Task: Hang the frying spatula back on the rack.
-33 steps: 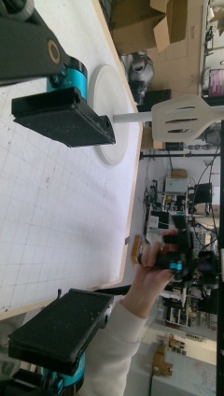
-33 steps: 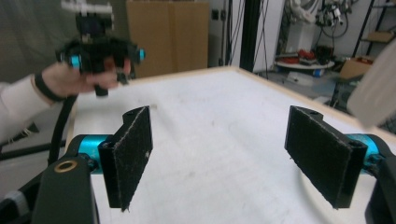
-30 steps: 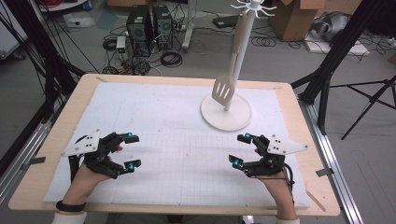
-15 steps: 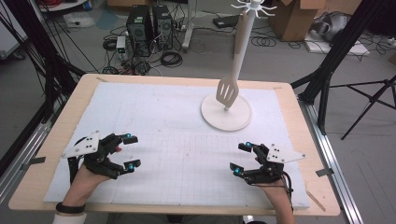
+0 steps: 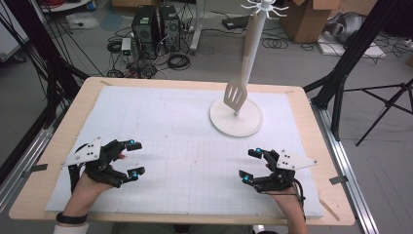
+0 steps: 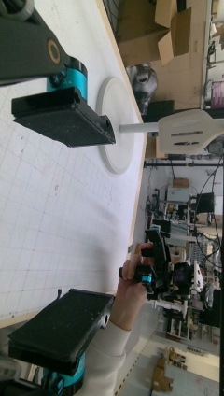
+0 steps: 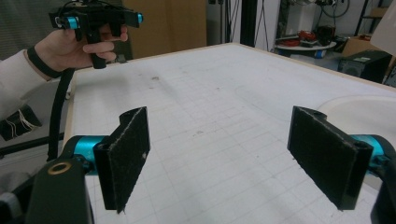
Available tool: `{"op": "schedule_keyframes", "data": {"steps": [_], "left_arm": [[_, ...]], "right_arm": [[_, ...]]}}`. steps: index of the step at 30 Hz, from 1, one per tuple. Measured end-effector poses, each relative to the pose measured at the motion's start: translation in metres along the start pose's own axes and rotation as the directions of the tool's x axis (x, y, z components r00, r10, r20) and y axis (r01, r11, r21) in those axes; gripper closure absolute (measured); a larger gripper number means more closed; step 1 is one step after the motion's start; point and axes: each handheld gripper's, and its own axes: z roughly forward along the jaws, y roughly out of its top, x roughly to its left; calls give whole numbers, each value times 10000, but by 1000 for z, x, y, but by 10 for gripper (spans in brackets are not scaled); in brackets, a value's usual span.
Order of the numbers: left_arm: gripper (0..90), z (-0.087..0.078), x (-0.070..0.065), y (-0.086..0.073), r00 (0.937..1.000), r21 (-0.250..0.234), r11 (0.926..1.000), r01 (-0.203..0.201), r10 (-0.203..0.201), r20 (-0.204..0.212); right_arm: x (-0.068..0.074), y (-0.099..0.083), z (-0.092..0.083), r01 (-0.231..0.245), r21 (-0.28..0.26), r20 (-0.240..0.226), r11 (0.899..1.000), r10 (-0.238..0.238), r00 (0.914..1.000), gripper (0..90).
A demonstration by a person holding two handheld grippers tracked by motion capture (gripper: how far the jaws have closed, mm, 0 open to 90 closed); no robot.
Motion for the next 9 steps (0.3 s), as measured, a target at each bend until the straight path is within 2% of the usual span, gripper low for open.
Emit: {"op": "schedule_keyframes", "data": {"steps": [9], "left_arm": [[196,-1,0,0,10000,-24,10000,12,-12,12]], "right_arm": [[0,0,1,-33,61,10,10000,33,10000,196]]}}
